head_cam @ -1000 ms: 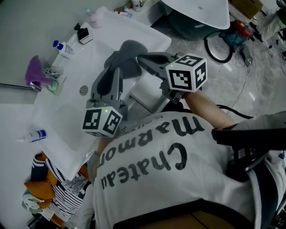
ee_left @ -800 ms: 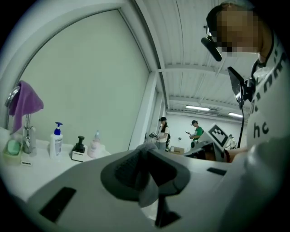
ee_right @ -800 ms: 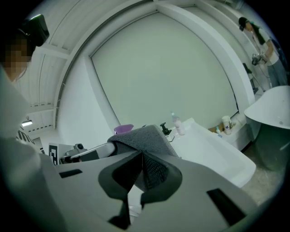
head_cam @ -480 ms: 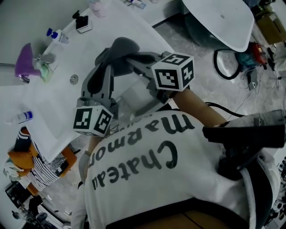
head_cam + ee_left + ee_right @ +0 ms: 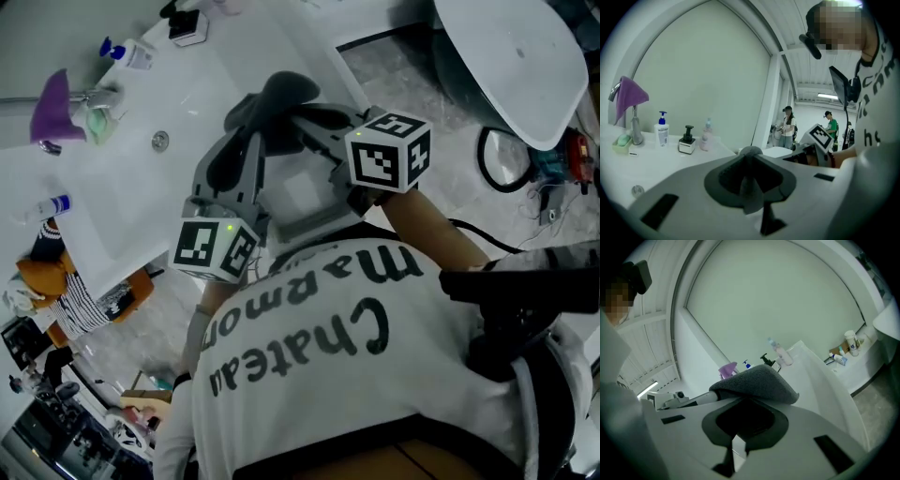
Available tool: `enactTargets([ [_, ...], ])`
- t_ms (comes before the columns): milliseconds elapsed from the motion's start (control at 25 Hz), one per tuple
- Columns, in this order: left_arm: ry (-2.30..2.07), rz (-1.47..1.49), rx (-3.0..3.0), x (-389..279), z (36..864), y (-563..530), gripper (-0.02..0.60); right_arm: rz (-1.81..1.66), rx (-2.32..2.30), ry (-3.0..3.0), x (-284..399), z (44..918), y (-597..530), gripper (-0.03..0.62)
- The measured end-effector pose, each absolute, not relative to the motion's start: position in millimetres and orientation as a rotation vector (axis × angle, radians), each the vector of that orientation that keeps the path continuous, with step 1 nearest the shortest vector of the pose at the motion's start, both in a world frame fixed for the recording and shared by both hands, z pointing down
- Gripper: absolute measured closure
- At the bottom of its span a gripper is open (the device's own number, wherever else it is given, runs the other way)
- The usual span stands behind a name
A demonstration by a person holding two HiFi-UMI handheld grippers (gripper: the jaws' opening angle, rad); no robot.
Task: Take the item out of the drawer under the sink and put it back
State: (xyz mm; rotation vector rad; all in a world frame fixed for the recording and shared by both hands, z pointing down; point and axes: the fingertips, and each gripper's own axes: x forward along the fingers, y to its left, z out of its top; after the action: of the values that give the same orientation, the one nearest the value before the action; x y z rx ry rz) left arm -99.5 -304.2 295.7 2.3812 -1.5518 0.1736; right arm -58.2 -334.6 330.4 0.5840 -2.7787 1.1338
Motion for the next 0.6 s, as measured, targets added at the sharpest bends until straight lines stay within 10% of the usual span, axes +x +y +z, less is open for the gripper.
enactTargets([
  [600, -1.594, 0.349, 2.293, -79.8, 337.6, -356.5, 0.526, 1.233, 0.586, -2.803, -15.8, 359.2, -368.6, 0.582],
])
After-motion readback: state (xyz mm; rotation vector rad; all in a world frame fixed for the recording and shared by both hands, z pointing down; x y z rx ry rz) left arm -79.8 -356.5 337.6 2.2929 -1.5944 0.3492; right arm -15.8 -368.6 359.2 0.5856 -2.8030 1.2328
